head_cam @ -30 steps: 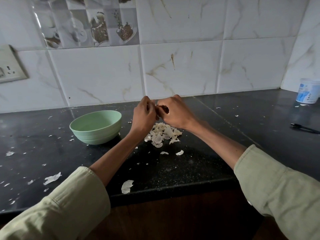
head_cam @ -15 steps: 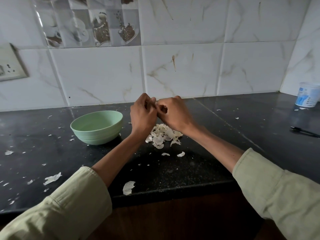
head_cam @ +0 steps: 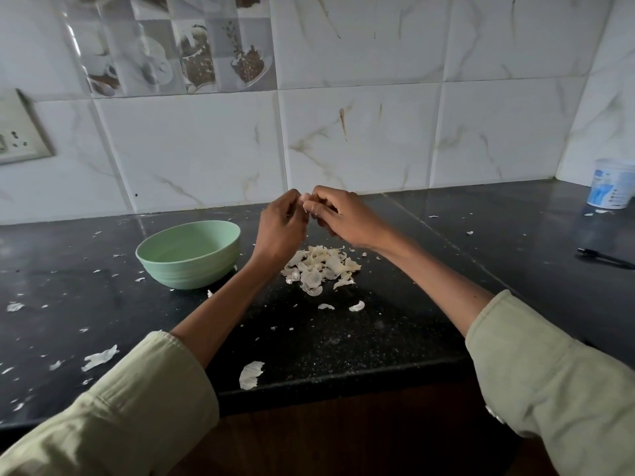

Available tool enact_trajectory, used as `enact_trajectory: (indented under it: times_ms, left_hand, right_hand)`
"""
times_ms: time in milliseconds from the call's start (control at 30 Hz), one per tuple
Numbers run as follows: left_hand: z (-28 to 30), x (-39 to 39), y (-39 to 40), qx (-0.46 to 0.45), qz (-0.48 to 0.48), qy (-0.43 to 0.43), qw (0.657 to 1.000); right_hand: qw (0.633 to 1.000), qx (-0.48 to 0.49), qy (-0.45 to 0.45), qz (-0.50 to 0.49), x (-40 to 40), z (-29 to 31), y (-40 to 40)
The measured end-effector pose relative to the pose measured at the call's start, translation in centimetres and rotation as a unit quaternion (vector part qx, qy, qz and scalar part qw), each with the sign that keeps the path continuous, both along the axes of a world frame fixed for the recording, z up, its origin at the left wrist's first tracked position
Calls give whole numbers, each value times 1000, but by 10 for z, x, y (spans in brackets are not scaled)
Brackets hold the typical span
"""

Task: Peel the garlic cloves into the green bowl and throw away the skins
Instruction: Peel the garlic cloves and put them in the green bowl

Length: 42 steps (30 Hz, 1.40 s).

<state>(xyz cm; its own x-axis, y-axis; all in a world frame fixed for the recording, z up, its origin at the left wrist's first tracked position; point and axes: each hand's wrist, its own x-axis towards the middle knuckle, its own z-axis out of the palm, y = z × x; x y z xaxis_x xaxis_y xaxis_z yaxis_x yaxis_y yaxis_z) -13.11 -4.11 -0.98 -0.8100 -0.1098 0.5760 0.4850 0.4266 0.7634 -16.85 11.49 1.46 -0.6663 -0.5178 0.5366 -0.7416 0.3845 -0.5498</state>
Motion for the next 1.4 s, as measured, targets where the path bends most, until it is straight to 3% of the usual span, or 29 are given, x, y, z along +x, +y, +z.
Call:
enact_trajectory:
  times_ms: [300,433,600,700,867,1133,1400]
  left_hand:
    - [2,5,2,87,-84,-1,993]
    - [5,7,4,112,-91,18,989]
    - [3,5,1,60,-76,28,995]
    - [3,3,-3,4,-69,20,997]
    - [3,0,-5,-37,-58,5,998]
    - [3,6,-4,-89,-47,34,994]
    - [4,3,-5,-152,52,84,984]
  right_hand:
    - [967,-125,-211,69,5,-5,-1]
    - [925,-198,-310,98,7,-3,-4]
    - [902,-217,-358,106,9,-4,-5]
    - [906,-209,-358,85,6,-7,-5]
    - [945,-150,-290,-11,7,-4,-1]
    - [963,-183,-196,-13,8,-2,0]
    - [963,-158,-215,-25,15,-3,-6]
